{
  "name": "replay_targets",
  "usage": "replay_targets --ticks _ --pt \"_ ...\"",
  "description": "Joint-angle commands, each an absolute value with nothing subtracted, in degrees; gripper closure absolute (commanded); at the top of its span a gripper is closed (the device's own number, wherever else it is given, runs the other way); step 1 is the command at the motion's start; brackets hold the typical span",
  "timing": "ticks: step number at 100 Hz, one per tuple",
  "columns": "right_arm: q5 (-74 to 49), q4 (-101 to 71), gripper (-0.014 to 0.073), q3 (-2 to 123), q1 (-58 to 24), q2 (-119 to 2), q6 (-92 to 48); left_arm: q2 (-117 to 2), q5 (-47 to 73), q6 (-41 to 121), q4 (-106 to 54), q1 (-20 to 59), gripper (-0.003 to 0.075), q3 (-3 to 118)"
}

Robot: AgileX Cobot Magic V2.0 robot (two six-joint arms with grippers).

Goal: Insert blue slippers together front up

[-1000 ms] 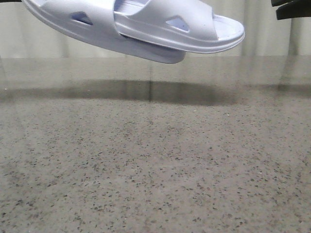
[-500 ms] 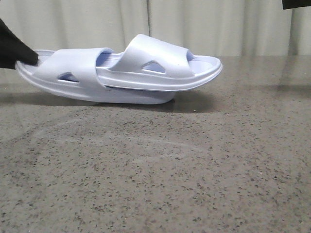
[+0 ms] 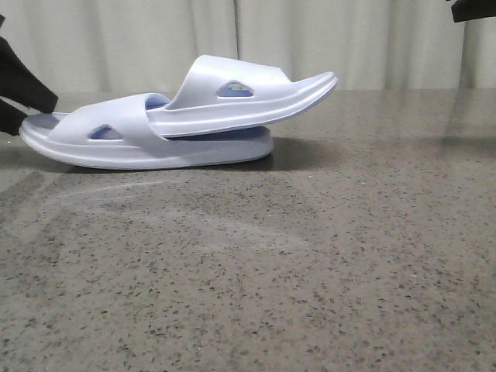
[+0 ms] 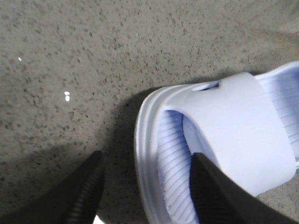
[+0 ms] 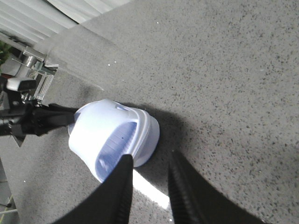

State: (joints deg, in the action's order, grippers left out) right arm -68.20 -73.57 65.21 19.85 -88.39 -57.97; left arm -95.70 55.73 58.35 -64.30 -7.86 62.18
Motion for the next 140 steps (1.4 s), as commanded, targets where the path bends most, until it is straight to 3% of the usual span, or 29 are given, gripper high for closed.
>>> replay_targets --ticks 1,16,23,30,41,73,98,114,140 --pt "-74.6 -75.7 0.0449 67.1 20.1 -85.5 -58.2 -91.8 59.2 58.7 -67.2 -9.7 0.0289 65.4" --pt "-74.3 -75.5 0.0456 67.1 20.1 -83.5 -58.2 -86.4 65.2 59.7 -68.9 -13.8 0.0303 68.3" --pt "-73.9 -75.5 0.0501 67.1 20.1 -82.2 -58.2 -82.7 65.6 60.5 -70.5 -14.6 0.0347 68.7" --pt "-73.5 -75.5 0.0578 67.1 20.1 -80.8 -58.2 -78.5 63.8 63.4 -72.0 -14.7 0.0454 68.7" --pt "-71.2 -75.5 0.0696 66.5 18.7 -78.0 -58.4 -72.3 58.5 66.6 -72.4 -13.1 0.0708 68.7" --pt "-45.8 -73.4 0.0679 56.6 6.1 -65.1 -60.4 -59.4 32.7 67.5 -63.3 1.8 0.0705 65.8" --pt "-28.5 -68.4 0.0679 43.0 -0.8 -51.3 -61.1 -50.2 19.4 67.3 -62.5 8.7 0.0705 50.8" --pt "-24.0 -68.4 0.0679 31.1 -1.0 -41.3 -63.2 -42.9 13.5 73.7 -73.1 9.2 0.0705 37.6" --pt "-17.9 -75.0 0.068 13.5 -1.0 -26.0 -63.9 -31.7 14.0 97.5 -100.4 9.2 0.0705 20.0"
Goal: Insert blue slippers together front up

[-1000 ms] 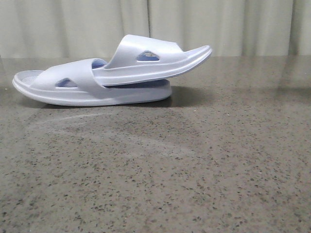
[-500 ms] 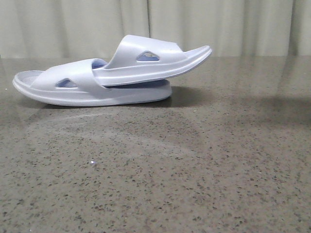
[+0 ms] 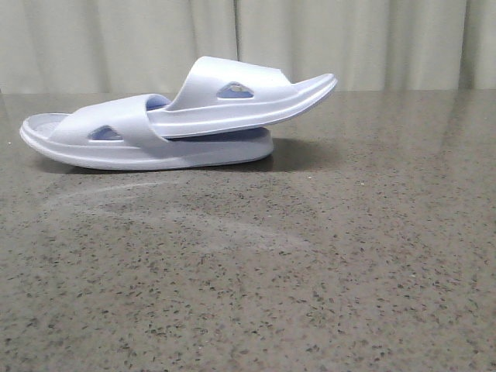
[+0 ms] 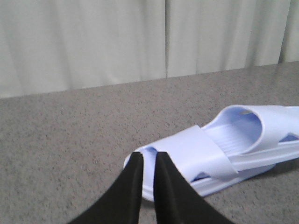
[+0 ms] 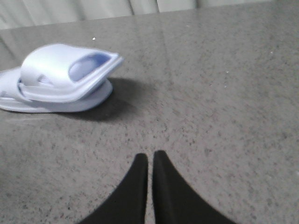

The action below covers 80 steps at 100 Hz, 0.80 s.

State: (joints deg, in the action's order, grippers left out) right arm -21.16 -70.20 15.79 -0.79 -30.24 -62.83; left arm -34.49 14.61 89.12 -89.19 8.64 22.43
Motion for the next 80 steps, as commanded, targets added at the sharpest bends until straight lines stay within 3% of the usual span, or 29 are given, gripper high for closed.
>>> replay_targets --ticks 1,16,80 --pt "-17.8 -75.0 0.068 13.4 -1.0 -25.3 -63.9 -31.4 14.1 98.0 -101.7 9.2 0.0705 19.7" --pt "-16.4 -74.6 0.068 12.0 -1.0 -21.2 -63.9 -26.8 14.8 101.4 -106.6 9.2 0.0705 14.0" --pt "-19.6 -78.3 0.0683 12.0 -1.0 -21.0 -63.9 -26.1 15.3 101.4 -106.6 9.2 0.0705 13.9"
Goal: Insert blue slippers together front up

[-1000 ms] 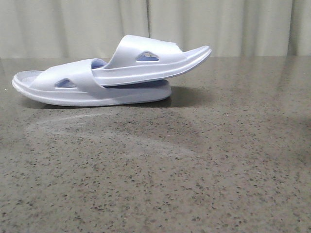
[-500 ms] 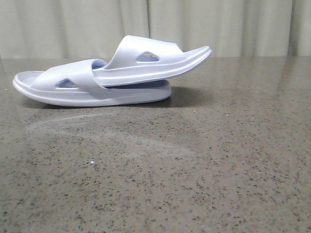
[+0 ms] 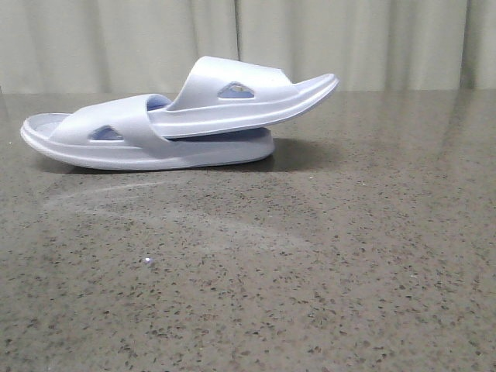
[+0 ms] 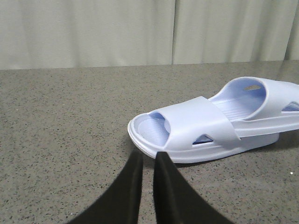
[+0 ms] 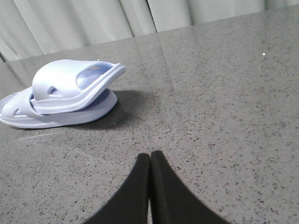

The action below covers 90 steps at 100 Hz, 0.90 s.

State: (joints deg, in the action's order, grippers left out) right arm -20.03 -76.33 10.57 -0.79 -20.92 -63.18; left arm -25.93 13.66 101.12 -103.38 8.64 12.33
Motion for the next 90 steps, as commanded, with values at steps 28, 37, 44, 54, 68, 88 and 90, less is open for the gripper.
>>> replay_targets --ticks 28,37,44,54,68,88,90 --pt "-19.6 -78.3 0.0683 12.0 -1.0 -21.0 -63.9 -26.1 15.3 101.4 -106.6 9.2 0.0705 13.9" --pt "-19.6 -78.3 0.0683 12.0 -1.0 -21.0 -63.9 -26.1 15.3 101.4 -106.6 9.2 0.0705 13.9" --pt "-19.6 -78.3 0.0683 12.0 -1.0 -21.0 -63.9 -25.7 15.1 101.4 -106.6 9.0 0.0705 13.6" --pt "-19.6 -78.3 0.0683 12.0 -1.0 -21.0 -63.9 -24.0 14.4 100.9 -105.4 8.1 0.0705 12.7" --pt "-19.6 -78.3 0.0683 12.0 -1.0 -21.0 -63.9 -20.3 13.4 72.4 -76.3 4.7 0.0705 12.5" --pt "-19.6 -78.3 0.0683 12.0 -1.0 -21.0 -63.9 -14.5 13.0 28.0 -31.1 0.9 0.0705 12.4" --pt "-19.6 -78.3 0.0683 12.0 -1.0 -21.0 -63.9 -14.0 13.0 23.1 -26.3 0.9 0.0705 12.4"
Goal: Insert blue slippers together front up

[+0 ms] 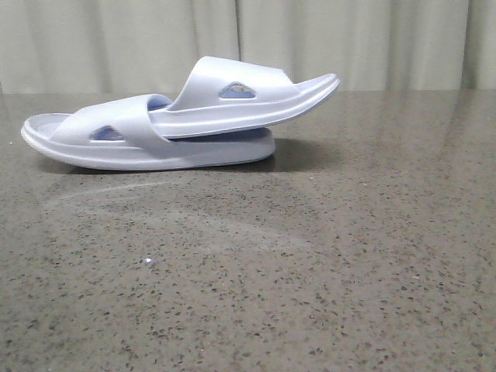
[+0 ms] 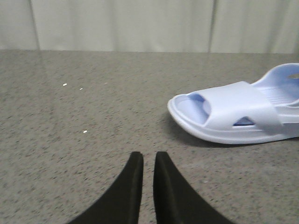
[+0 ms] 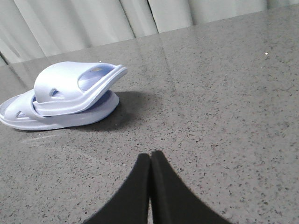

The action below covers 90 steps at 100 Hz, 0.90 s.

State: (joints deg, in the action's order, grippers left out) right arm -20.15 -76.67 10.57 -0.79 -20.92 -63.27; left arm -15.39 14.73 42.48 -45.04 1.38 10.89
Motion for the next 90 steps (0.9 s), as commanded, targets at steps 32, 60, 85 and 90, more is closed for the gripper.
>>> replay_targets --ticks 32,60,85,90 --pt "-19.6 -78.3 0.0683 12.0 -1.0 -21.0 -63.9 -6.2 2.4 -2.6 -4.9 4.2 0.0705 1.4" --pt "-19.6 -78.3 0.0683 12.0 -1.0 -21.0 -63.9 -1.0 5.7 -2.6 -3.4 5.3 0.0705 -0.7" --pt "-19.6 -78.3 0.0683 12.0 -1.0 -21.0 -63.9 -1.0 5.7 -2.6 -3.4 5.3 0.0705 -0.7" --pt "-19.6 -78.3 0.0683 12.0 -1.0 -21.0 -63.9 -1.0 5.7 -2.6 -3.4 5.2 0.0705 -0.7"
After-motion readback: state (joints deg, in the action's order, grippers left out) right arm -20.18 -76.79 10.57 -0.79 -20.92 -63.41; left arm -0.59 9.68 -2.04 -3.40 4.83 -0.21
